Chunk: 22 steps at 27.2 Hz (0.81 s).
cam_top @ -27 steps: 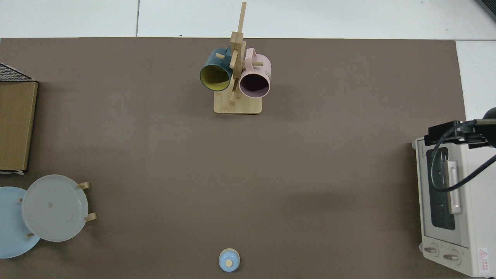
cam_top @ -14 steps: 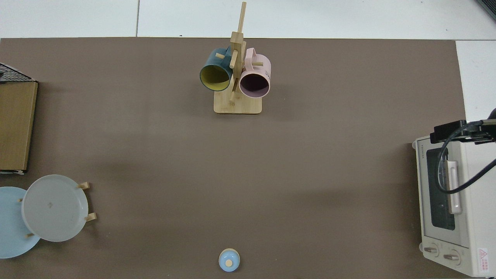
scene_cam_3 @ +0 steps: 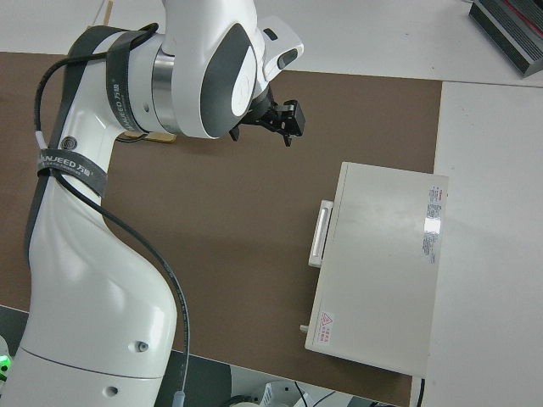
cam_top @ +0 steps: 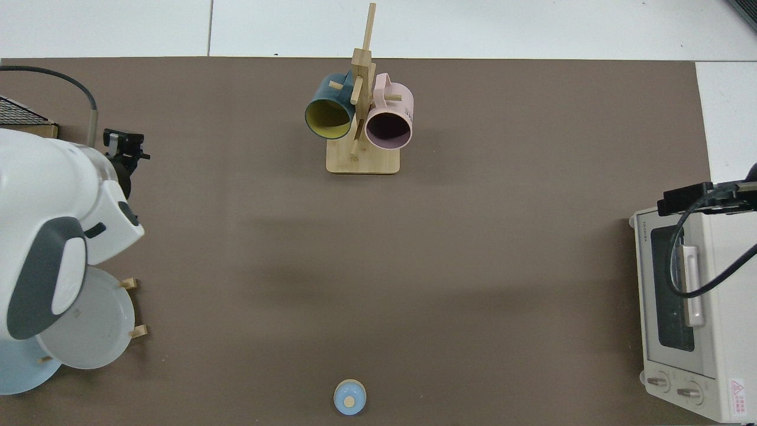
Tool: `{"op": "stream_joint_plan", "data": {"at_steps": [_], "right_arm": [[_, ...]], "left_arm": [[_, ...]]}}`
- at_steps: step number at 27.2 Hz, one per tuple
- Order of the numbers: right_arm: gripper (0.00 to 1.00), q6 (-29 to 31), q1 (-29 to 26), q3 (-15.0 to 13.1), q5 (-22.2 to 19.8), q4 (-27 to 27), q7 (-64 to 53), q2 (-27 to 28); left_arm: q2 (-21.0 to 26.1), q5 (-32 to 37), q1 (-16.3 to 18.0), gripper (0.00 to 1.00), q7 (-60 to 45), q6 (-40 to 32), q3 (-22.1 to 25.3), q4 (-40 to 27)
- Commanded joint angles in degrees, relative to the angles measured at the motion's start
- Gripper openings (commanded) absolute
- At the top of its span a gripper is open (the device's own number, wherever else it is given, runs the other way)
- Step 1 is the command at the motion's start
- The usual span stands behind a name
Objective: Put markers into pen holder
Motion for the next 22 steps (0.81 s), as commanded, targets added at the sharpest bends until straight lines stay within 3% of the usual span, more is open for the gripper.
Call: {"op": "stream_joint_plan", "data": {"at_steps": [1,13,22], "right_arm": [[1.00,1.2,-0.2,0.2,-0.6,-1.3,-1.2,-0.9],[1.00,1.3,0.3,0.3,0.1,-1.2,-1.2,-0.9],[1.00,1.3,0.3,0.3,0.1,-1.2,-1.2,-0.9]], "left_arm": [[-3.3,-3.2,-0.3,1.00,-16.1,-4.5,-3.0,-3.2],[-4.5,-7.5,-0.1,1.00,-48.0,-14.5,-3.1,-5.2],[-4.7,-13.1,0.5,1.00,-65.9,-14.2,-2.5,-9.3]]}}
